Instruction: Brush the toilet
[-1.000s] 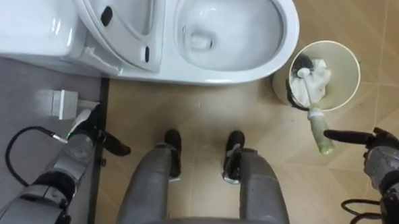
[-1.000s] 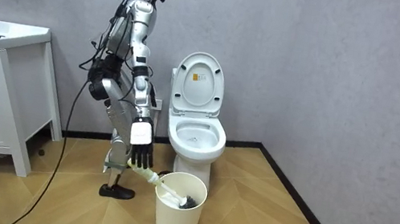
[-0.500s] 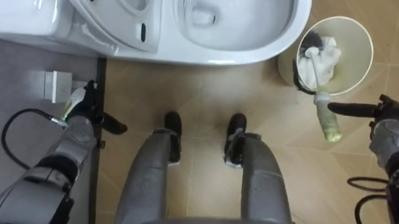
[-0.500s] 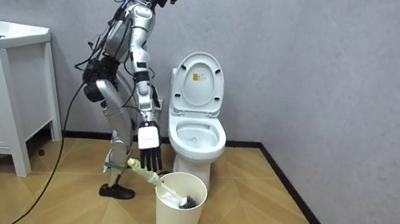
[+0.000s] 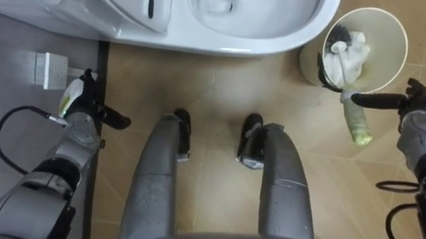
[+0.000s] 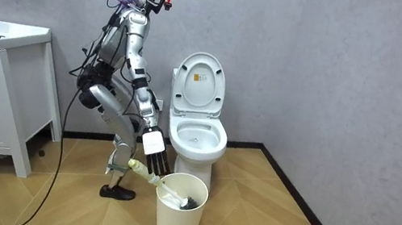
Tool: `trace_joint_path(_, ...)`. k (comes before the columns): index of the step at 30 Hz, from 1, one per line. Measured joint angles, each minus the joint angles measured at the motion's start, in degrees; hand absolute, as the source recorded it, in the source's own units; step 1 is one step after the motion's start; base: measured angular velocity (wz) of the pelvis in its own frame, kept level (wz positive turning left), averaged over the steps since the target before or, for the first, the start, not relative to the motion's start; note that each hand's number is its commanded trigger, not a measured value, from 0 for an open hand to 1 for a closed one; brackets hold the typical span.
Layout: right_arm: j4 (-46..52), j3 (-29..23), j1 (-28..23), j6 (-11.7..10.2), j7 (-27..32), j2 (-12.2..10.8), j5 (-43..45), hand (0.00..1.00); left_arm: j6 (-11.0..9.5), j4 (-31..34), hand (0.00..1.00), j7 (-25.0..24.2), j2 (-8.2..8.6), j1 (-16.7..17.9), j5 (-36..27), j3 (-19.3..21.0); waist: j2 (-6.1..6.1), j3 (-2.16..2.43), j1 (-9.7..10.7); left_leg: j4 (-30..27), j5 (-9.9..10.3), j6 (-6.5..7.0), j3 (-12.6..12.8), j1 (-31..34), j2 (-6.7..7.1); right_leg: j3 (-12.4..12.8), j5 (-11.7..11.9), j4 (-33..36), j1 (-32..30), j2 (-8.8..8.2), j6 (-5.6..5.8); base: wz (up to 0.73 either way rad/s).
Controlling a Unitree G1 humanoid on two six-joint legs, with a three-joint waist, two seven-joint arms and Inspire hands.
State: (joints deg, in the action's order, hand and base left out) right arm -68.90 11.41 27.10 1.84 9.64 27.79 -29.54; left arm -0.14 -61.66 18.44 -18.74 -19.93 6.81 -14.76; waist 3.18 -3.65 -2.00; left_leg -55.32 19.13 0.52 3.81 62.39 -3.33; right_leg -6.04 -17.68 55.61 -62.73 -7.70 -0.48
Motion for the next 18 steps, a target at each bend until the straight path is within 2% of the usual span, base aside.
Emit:
trace_joint_path(3,-0.24,0.94,-0.88,-0.03,-1.13,-0.02,-1.17,0.0,0.0,0.31,0.0,0.07,-0.05,-0.53,-0.56,-0.05,-0.06,-0.01,-0.13,-1.66,0.62,-0.2,-0.74,0.67,0.03,-0.44,-0.85,1.59,-0.31,-0.11,-0.13,0.08)
trace_joint_path(11,-3.18,1.02,-1.72,0.08,-4.03,-0.17,-1.84,0.0,0.07,0.36,0.0,0.18,-0.27,-0.74,-1.1,-0.06,-0.22,0.01,-0.47,-2.82,0.93,-0.12,-0.73,2.26,0.11,-0.43,-1.17,2.87,-1.87,-0.37,-0.2,0.0)
trace_joint_path(16,-4.81,1.58,-1.04,0.08,-5.63,-0.14,-1.92,0.0,0.08,0.47,0.0,-0.02,-0.27,-2.04,-1.36,-0.62,-0.59,-0.01,-1.35,-4.69,1.25,-0.16,-0.7,4.88,0.11,-0.27,-1.63,5.05,-4.76,-0.65,-0.52,0.01)
trace_joint_path(18,-5.1,2.68,-0.48,0.07,-6.44,-0.14,-1.47,0.0,0.05,0.38,0.0,-0.13,-0.26,-2.77,-1.72,-1.28,-1.19,-0.17,-1.43,-5.71,1.32,-0.17,-0.73,6.03,0.18,-0.42,-1.92,6.23,-5.86,-1.05,-0.77,0.05)
